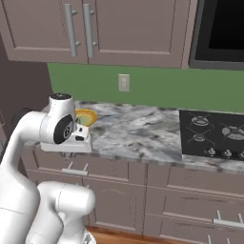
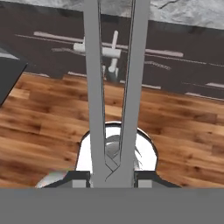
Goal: Pick up the tongs from the counter and place them near the plate next to the oven.
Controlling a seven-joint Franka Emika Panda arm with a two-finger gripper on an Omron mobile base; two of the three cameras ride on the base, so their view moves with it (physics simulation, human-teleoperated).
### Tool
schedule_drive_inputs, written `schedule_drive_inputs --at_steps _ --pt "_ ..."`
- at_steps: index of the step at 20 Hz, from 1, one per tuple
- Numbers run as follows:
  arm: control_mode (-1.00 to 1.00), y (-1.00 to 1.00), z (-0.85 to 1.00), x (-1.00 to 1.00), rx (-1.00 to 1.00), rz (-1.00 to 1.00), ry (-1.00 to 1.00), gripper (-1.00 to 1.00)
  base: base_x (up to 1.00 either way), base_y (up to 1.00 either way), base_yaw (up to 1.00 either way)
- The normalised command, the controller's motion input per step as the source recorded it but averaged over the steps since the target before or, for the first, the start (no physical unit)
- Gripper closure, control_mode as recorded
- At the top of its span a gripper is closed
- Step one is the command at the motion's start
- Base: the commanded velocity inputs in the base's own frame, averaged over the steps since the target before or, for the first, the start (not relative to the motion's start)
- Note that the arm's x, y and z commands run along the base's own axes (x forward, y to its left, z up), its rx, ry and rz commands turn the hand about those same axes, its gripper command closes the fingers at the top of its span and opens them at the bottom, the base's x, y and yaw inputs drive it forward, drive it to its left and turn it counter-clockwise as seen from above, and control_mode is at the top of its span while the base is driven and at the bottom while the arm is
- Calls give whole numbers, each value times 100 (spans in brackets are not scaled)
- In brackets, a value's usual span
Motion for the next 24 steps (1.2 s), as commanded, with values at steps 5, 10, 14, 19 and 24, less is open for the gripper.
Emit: schedule_drive_inputs --at_steps 5,10,14,19,24 --pt "-100 0 40 100 0 -11 12 100 0 0 0" --pt "-100 0 30 100 0 -6 24 100 0 0 0" --pt "-100 0 0 89 0 0 28 100 0 0 0" --pt "-100 0 -12 12 0 0 7 100 0 0 0" --pt "-100 0 -85 1 0 0 -3 100 0 0 0"
